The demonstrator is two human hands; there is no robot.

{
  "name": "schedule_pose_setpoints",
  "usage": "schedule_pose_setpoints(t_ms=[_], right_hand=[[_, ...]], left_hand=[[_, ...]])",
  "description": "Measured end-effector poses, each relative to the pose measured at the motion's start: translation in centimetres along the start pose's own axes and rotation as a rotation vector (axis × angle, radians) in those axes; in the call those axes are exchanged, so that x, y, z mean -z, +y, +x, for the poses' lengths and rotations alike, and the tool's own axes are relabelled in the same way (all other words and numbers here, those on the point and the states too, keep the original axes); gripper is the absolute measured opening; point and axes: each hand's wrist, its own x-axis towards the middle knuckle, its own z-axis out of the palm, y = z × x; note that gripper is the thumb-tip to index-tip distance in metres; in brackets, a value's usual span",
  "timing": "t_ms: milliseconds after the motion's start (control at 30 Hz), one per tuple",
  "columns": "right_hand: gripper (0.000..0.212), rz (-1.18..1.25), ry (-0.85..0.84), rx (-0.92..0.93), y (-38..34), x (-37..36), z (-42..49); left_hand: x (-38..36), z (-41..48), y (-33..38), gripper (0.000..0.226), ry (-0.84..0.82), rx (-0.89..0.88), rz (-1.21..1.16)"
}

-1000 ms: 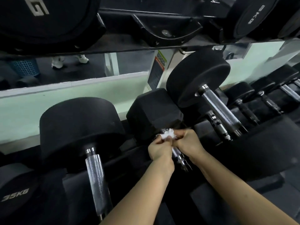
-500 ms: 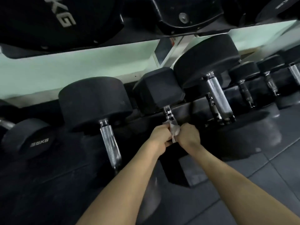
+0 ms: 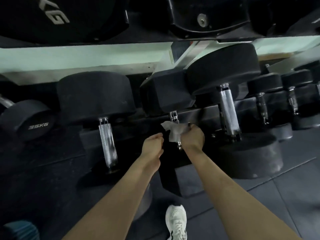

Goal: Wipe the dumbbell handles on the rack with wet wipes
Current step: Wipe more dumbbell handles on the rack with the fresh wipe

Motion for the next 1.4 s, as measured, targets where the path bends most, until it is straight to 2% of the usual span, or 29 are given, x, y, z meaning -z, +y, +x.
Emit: schedule_pose_setpoints(t_ms=[67,167,300,400,567,600,667,733,800,900,967,1167,1300,1400], right_hand=[[0.025,-0.01,-0.068,-0.003,0.0,-0.2,0.9],[0.017,0.144,-0.186,-0.012,0.2,-1.1,1.2],[0.013,0.314,-0.149,-0.134,0.5,-2.6,1.7],[0.012,0.435,-0.181,-0.107,0.1,-3.1,2.5],[0.036,0.718,-0.218,-0.172,-2.0,-2.7,3.7],[0.035,0.69,-0.222,-0.145,-2.1,-2.4,3.4],[0.023,0.487,-0.198,-0.08,-1.8,-1.8,2.3],[0.02,0.253,-0.161,0.021,-0.7,-1.1,1.0],[0.027,-0.019,-0.174,0.073,0.5,-0.7,0.5],[0.025,-0.552,-0.314,0.128,1.5,-0.5,-0.3],[0.026,-0.688,-0.325,0.181,1.7,-0.6,-0.7],[0.025,-0.6,-0.266,0.24,1.6,0.3,-1.8],[0.02,-0.212,-0.247,0.205,0.8,2.3,-4.6],[0.025,-0.029,-0.272,0.211,-0.7,4.9,-7.3]], left_hand=[[-1.2,0.2,0.1,0.025,0.008,-0.021,-0.037],[-2.9,0.4,0.5,0.023,0.047,-0.036,-0.069],[-4.0,1.4,1.5,0.016,0.128,-0.053,-0.108],[-4.2,2.5,2.3,0.02,0.151,-0.066,-0.14],[-4.8,3.8,3.3,0.013,0.116,-0.043,-0.055],[-4.9,4.0,3.1,0.012,0.106,-0.042,-0.028],[-4.9,3.8,2.2,0.008,0.097,-0.037,-0.06],[-4.2,3.5,1.1,0.017,0.114,-0.034,-0.073],[-3.2,3.1,0.1,0.027,0.058,-0.039,0.064],[-1.9,2.5,-0.4,0.035,-0.079,-0.048,0.249],[-1.4,2.4,-0.2,0.043,-0.121,-0.062,0.323],[-1.2,1.3,-0.1,0.048,-0.113,-0.089,0.323],[-1.1,-1.2,0.2,0.048,-0.095,-0.1,0.225],[-1.3,-4.8,1.5,0.046,-0.029,-0.138,0.186]])
